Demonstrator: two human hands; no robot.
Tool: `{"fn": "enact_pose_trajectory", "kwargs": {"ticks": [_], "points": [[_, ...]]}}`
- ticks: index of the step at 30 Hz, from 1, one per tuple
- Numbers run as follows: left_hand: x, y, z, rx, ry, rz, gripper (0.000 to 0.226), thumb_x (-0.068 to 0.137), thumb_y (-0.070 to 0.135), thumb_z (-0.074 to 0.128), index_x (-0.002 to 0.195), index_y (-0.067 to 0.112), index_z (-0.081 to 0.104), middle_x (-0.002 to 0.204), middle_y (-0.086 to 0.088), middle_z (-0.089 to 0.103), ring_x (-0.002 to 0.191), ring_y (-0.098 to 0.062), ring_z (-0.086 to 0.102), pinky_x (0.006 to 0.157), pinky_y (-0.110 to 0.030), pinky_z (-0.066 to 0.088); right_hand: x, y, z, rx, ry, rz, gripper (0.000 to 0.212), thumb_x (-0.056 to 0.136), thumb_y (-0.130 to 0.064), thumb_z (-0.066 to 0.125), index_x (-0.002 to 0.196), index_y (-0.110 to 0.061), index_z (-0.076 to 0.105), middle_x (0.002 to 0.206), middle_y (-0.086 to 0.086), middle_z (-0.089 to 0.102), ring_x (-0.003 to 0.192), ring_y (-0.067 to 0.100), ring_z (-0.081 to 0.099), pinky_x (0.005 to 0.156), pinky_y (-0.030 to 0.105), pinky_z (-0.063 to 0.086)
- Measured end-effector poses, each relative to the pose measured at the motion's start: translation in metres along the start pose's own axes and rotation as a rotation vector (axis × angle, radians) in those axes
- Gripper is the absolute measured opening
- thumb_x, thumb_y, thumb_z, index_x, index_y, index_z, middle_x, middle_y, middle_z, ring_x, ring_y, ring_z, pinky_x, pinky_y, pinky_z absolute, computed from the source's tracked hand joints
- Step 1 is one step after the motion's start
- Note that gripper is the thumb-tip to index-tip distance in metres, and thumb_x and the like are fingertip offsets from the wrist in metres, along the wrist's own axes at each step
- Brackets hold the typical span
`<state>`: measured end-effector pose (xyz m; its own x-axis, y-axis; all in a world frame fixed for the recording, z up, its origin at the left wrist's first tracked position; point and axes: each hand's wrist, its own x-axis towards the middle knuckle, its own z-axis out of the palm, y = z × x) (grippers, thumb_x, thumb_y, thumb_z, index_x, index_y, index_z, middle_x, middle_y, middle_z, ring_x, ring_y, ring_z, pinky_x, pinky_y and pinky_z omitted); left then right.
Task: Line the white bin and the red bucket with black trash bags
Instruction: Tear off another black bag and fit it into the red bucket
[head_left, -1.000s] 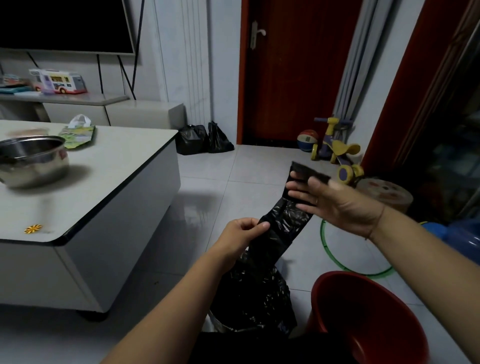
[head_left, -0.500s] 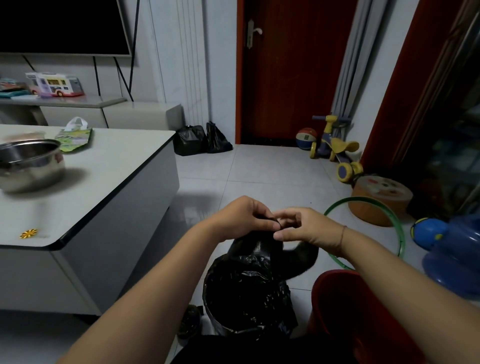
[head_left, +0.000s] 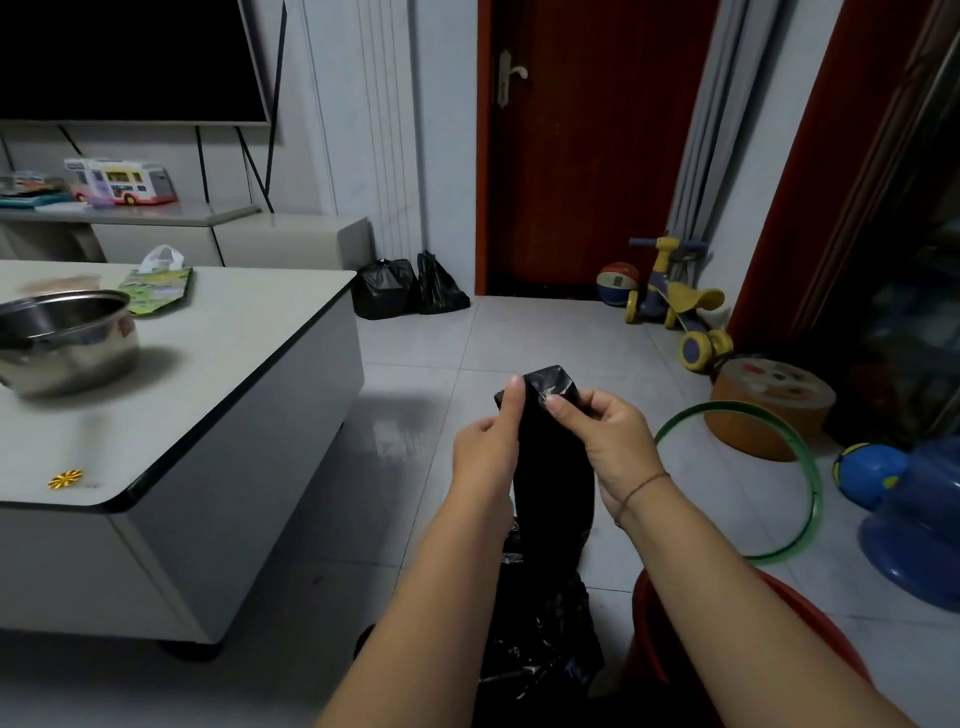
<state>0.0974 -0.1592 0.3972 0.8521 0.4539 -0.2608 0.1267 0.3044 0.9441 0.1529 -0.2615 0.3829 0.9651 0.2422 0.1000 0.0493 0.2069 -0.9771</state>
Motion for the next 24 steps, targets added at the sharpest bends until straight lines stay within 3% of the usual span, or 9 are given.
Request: {"fn": "enact_pose_trajectory", "kwargs": {"ticks": [2, 4, 10, 15, 18, 21, 24], "points": [[-0.002, 0.009, 0.002, -0.162, -0.002, 0.051, 0.033, 0.088, 0.042, 0.064, 0.087, 0.009, 0.070, 0.083, -0.007, 0.074, 0.073, -0.017, 0.072, 0.055, -0.023, 0.057, -0.004, -0.004, 0.010, 0.048, -0.039, 0.018, 0.010, 0.081, -0.014, 0.072, 0.087, -0.006, 0.070, 0.079, 0.009, 0.075, 0.072, 0.019, 0.072, 0.060, 0.024, 0.055], [-0.005, 0.013, 0.002, -0.277, 0.017, 0.093, 0.025, 0.090, 0.029, 0.065, 0.092, 0.005, 0.071, 0.088, -0.014, 0.075, 0.080, -0.025, 0.073, 0.065, -0.030, 0.061, -0.008, -0.007, 0.016, 0.096, -0.036, 0.033, 0.011, 0.081, -0.017, 0.072, 0.085, -0.007, 0.071, 0.082, 0.012, 0.075, 0.074, 0.022, 0.072, 0.062, 0.027, 0.057], [-0.007, 0.001, -0.007, -0.265, -0.003, 0.122, 0.019, 0.087, 0.025, 0.069, 0.091, 0.007, 0.074, 0.084, -0.012, 0.076, 0.077, -0.025, 0.074, 0.063, -0.030, 0.061, -0.018, 0.006, 0.012, -0.020, 0.084, 0.028, 0.029, 0.089, -0.033, 0.063, 0.082, -0.006, 0.071, 0.087, 0.017, 0.074, 0.085, 0.031, 0.071, 0.077, 0.040, 0.059], [-0.002, -0.003, -0.012, -0.163, -0.055, 0.179, 0.013, 0.084, 0.025, 0.072, 0.087, 0.012, 0.076, 0.081, -0.007, 0.077, 0.076, -0.022, 0.074, 0.062, -0.028, 0.059, -0.023, 0.005, 0.013, -0.021, 0.063, -0.022, 0.022, 0.086, -0.037, 0.066, 0.088, -0.016, 0.072, 0.086, 0.002, 0.076, 0.082, 0.016, 0.073, 0.064, 0.021, 0.056], [-0.003, -0.006, -0.012, -0.113, -0.146, 0.194, 0.008, 0.085, 0.017, 0.071, 0.090, 0.014, 0.076, 0.084, -0.009, 0.077, 0.078, -0.023, 0.074, 0.061, -0.026, 0.057, -0.022, 0.002, 0.014, 0.065, 0.061, -0.049, 0.013, 0.081, -0.027, 0.072, 0.088, -0.015, 0.072, 0.084, 0.003, 0.076, 0.078, 0.015, 0.073, 0.061, 0.018, 0.055], [0.001, -0.008, -0.016, -0.100, -0.209, 0.223, 0.022, 0.087, 0.009, 0.066, 0.106, 0.020, 0.072, 0.095, -0.008, 0.076, 0.083, -0.020, 0.074, 0.062, -0.022, 0.056, -0.021, 0.003, 0.014, 0.156, 0.054, -0.087, 0.009, 0.087, -0.010, 0.064, 0.091, -0.013, 0.071, 0.086, 0.005, 0.076, 0.080, 0.016, 0.073, 0.064, 0.019, 0.055], [0.001, -0.005, -0.021, -0.158, -0.228, 0.165, 0.036, 0.088, 0.020, 0.067, 0.123, 0.028, 0.063, 0.108, -0.007, 0.071, 0.088, -0.015, 0.073, 0.063, -0.021, 0.056, -0.019, 0.005, 0.012, 0.162, -0.016, -0.096, 0.014, 0.089, -0.008, 0.060, 0.094, -0.013, 0.072, 0.090, 0.005, 0.076, 0.085, 0.015, 0.072, 0.068, 0.018, 0.054]]}}
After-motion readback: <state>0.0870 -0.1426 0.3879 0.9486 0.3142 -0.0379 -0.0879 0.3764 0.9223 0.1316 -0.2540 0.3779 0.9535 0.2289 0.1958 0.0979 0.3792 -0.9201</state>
